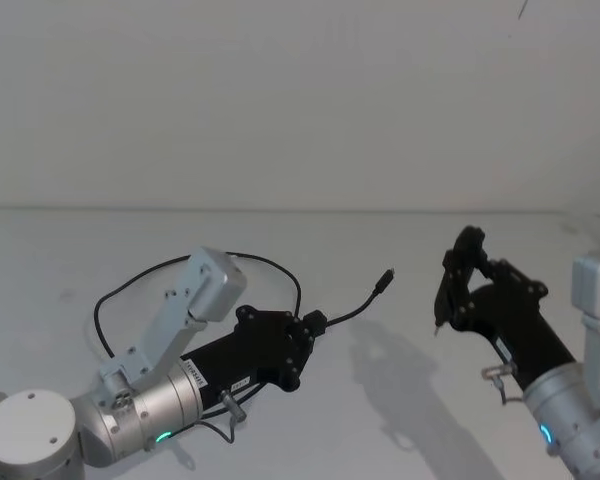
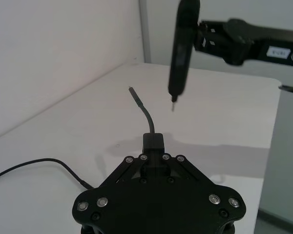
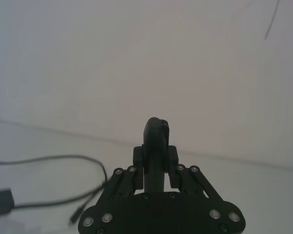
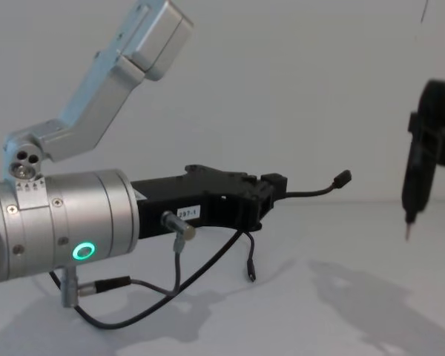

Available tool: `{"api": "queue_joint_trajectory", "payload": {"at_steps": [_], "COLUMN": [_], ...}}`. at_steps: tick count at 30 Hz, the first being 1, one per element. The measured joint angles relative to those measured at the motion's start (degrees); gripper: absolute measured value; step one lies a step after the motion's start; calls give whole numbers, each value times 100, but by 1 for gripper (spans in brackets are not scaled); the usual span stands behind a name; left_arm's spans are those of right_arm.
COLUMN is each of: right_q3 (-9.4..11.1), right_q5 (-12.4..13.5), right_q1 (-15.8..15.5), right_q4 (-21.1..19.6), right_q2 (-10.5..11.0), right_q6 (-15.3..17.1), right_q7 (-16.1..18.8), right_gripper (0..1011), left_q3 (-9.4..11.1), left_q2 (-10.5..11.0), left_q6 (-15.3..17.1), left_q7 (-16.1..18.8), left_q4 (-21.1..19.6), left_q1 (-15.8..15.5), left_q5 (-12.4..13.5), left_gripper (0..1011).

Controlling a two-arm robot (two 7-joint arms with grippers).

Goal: Pick up the data cable with the one hand.

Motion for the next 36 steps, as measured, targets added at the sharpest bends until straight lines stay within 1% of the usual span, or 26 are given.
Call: {"api": "queue_joint_trajectory", "payload": {"at_steps": [8,11,16,26,36], "right_q3": [-86,-138,-187,-214,-217], "right_q5": [-44,-51,-73,-109,-130], "right_q1": [422,602,786,958,1004], "right_q4": [156,248,368,515,573], "right_q2": [-172,-275,-380,-513,-590], "right_q6": [-191,-264,-342,-383,-352], "right_q7": [130,182,240,302,354], "right_gripper": [279,279,279,279,279], "left_q3": [-10,-12,-15,-21,-21], "left_q2": [21,26,32,38,42], "left_q6": [6,7,11,14,14], "left_q7": [-16,-19,-23,-30,-31], "left_q4": [-31,-40,-49,-58,-63], "left_q1": [6,7,10,14,14], "left_q5": [-31,-37,-45,-54,-60], "left_gripper": [0,0,0,0,0]}}
